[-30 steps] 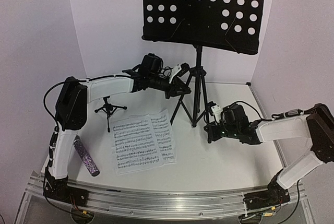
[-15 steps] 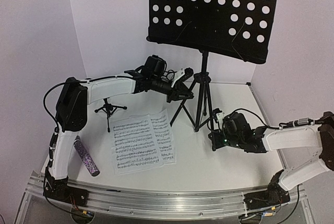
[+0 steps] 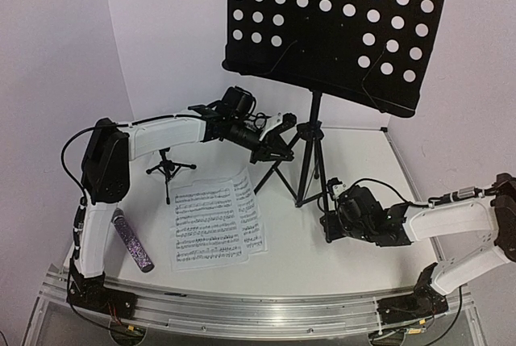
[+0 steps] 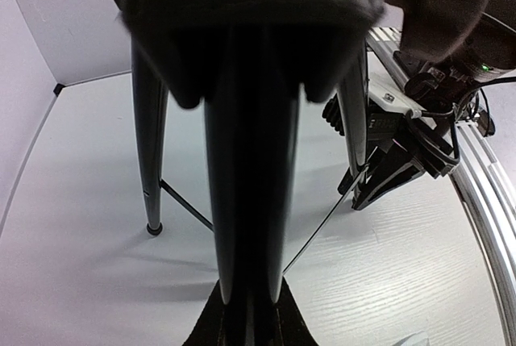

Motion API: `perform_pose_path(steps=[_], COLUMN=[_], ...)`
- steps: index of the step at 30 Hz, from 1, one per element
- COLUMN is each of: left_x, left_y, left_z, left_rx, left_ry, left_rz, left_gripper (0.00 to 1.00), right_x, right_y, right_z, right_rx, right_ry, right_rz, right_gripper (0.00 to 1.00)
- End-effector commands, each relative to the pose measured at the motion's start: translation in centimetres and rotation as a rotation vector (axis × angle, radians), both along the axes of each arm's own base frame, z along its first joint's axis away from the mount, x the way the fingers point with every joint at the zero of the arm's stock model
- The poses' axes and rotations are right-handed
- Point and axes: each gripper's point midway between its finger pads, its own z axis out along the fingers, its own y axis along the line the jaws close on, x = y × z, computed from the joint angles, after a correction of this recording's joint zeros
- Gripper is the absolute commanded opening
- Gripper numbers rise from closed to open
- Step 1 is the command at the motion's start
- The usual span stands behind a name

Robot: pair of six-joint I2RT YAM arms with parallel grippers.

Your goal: Set up the instrument practice props

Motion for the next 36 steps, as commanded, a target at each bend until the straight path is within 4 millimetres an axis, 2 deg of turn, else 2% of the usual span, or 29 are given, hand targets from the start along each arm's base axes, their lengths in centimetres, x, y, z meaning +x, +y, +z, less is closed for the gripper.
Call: perform_pose_path(steps=[1, 6, 10, 16, 21, 24, 29, 34, 36], left_x=[4.7, 4.3, 4.0, 2.6, 1.4, 1.1, 0.5, 0.3, 0.7], left_y=[7.2, 8.5, 9.4, 10.5, 10.5, 10.6, 9.8, 8.3, 8.1], left_z=[1.6, 1.2, 0.9, -2.1, -4.1, -4.7, -4.2, -3.1, -2.8], left_rx=[0.099, 0.128, 0.138, 0.185, 0.212, 0.216, 0.175, 0.123, 0.107], left_ry=[-0.048, -0.024, -0.013, 0.051, 0.041, 0.051, 0.065, 0.102, 0.114], left_rz=[0.146, 0.155, 0.168, 0.177, 0.171, 0.172, 0.165, 0.184, 0.208], left_gripper=[0.0, 0.0, 0.0, 0.0, 0.0, 0.0, 0.0, 0.0, 0.0], right_x=[-6.4, -8.0, -8.2, -8.5, -8.8, -7.9, -4.8, -3.3, -3.1], right_y=[-9.8, -10.8, -11.2, -10.9, -11.0, -10.8, -8.5, -6.6, -6.0], right_z=[-6.7, -6.4, -6.7, -7.8, -8.2, -7.1, -3.7, -0.4, 0.8], right_rx=[-0.247, -0.24, -0.248, -0.28, -0.292, -0.298, -0.301, -0.279, -0.257], right_ry=[0.326, 0.346, 0.349, 0.396, 0.426, 0.385, 0.266, 0.18, 0.156], right_rz=[-0.344, -0.389, -0.407, -0.418, -0.451, -0.452, -0.341, -0.211, -0.174], right_gripper=[0.0, 0.0, 0.0, 0.0, 0.01, 0.09, 0.25, 0.53, 0.59])
